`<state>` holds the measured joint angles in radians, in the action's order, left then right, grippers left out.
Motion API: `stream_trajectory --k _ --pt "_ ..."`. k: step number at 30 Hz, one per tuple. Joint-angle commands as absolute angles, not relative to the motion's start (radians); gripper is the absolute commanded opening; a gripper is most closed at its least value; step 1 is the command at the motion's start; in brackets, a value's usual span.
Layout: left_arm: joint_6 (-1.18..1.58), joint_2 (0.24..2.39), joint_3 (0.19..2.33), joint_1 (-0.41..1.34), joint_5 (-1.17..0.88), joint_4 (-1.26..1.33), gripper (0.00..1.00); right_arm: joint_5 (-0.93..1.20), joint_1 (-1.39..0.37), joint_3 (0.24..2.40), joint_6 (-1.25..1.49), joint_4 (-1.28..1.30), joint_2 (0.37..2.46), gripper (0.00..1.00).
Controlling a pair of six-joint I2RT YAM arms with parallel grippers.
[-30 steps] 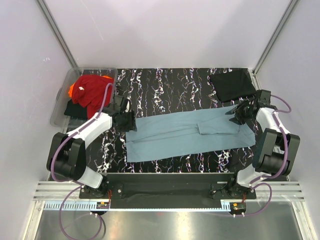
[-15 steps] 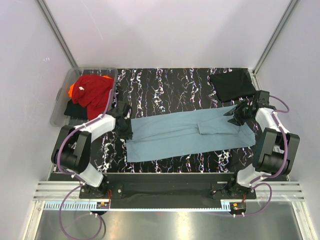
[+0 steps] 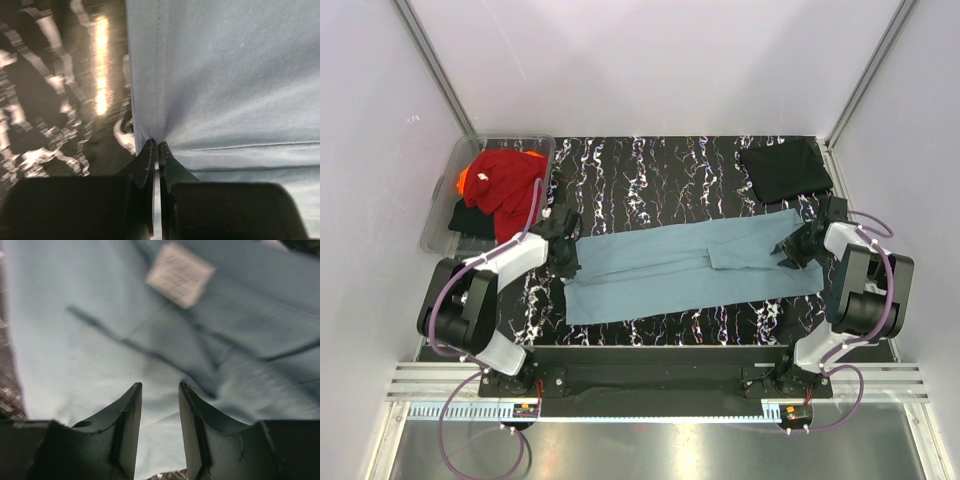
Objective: Fold and stack the t-shirts
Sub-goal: Fold the tshirt
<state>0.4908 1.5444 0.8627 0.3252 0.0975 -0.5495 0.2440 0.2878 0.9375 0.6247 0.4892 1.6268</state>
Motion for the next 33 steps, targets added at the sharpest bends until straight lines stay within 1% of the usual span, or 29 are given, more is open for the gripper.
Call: stream_trajectory --k 1,3,5,8,9,10,12,16,18,19,23,27,30,33 --pt "0.506 1.47 0.835 0.321 0.245 -0.558 0.01 0.14 0.282 0.894 0.643 0.424 1.644 0.42" --pt "0.517 1.462 0.824 0.321 0.268 -0.56 0.01 0.146 0.278 0.871 0.641 0.401 1.644 0.42" --pt "0.522 1.463 0.821 0.321 0.243 -0.558 0.01 0.147 0.273 0.868 0.629 0.403 1.631 0.41" --pt "0.531 1.45 0.805 0.322 0.224 -0.563 0.13 0.126 0.273 0.876 0.617 0.41 1.62 0.41" --pt "0.534 1.441 0.792 0.321 0.232 -0.564 0.2 0.126 0.273 0.879 0.614 0.413 1.623 0.41" --pt "0.537 1.43 0.788 0.322 0.236 -0.566 0.24 0.13 0.273 0.887 0.609 0.414 1.626 0.41" --pt "0.543 1.387 0.795 0.321 0.251 -0.6 0.29 0.158 0.267 0.894 0.591 0.41 1.646 0.42" --pt "0.505 1.284 0.879 0.327 0.253 -0.63 0.32 0.19 0.255 0.917 0.558 0.403 1.712 0.42" --pt "0.485 1.273 0.963 0.34 0.191 -0.627 0.35 0.158 0.255 0.902 0.566 0.391 1.707 0.42" --pt "0.474 1.284 0.991 0.344 0.157 -0.629 0.37 0.15 0.255 0.891 0.571 0.385 1.703 0.42" --pt "0.471 1.405 1.103 0.363 -0.059 -0.588 0.37 0.15 0.255 0.888 0.575 0.383 1.672 0.42" --pt "0.466 1.531 1.155 0.382 -0.158 -0.557 0.37 0.187 0.256 0.891 0.571 0.383 1.623 0.43" --pt "0.451 1.594 1.172 0.399 -0.112 -0.558 0.38 0.239 0.253 0.899 0.532 0.383 1.618 0.45" --pt "0.465 1.629 1.141 0.399 -0.028 -0.564 0.38 0.218 0.253 0.9 0.522 0.408 1.625 0.45"
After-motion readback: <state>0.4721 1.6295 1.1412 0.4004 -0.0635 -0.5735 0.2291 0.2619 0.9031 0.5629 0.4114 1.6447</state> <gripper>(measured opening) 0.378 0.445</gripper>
